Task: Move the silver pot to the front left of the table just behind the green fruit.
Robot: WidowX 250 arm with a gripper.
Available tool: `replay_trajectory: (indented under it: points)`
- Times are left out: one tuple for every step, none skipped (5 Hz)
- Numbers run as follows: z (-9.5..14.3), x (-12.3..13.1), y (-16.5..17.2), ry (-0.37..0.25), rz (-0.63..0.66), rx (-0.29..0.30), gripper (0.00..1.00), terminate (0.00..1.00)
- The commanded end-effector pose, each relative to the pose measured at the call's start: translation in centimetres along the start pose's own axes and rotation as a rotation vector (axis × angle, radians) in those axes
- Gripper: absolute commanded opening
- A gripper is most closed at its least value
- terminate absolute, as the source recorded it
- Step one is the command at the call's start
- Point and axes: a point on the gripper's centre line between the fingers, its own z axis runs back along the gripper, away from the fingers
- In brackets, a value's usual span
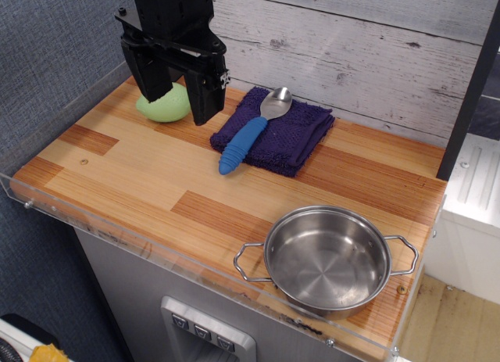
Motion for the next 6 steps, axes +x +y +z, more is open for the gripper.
replay_trajectory:
  points:
    - [0.0,0.0,0.0,0.000,0.000,0.000,1.00,0.00]
    - [-1.0,-0.1,-3.1,-0.003,-0.064,-0.010,1.00,0.00]
    - [-2.2,-0.3,-6.0,-0.002,-0.117,0.001,1.00,0.00]
    - [-3.7,-0.6,-8.0,0.009,-0.167,0.025,1.00,0.00]
    - [-6.1,-0.9,-8.9,0.035,-0.208,0.046,1.00,0.00]
    - [-8.2,-1.0,-9.5,0.058,-0.219,0.062,1.00,0.00]
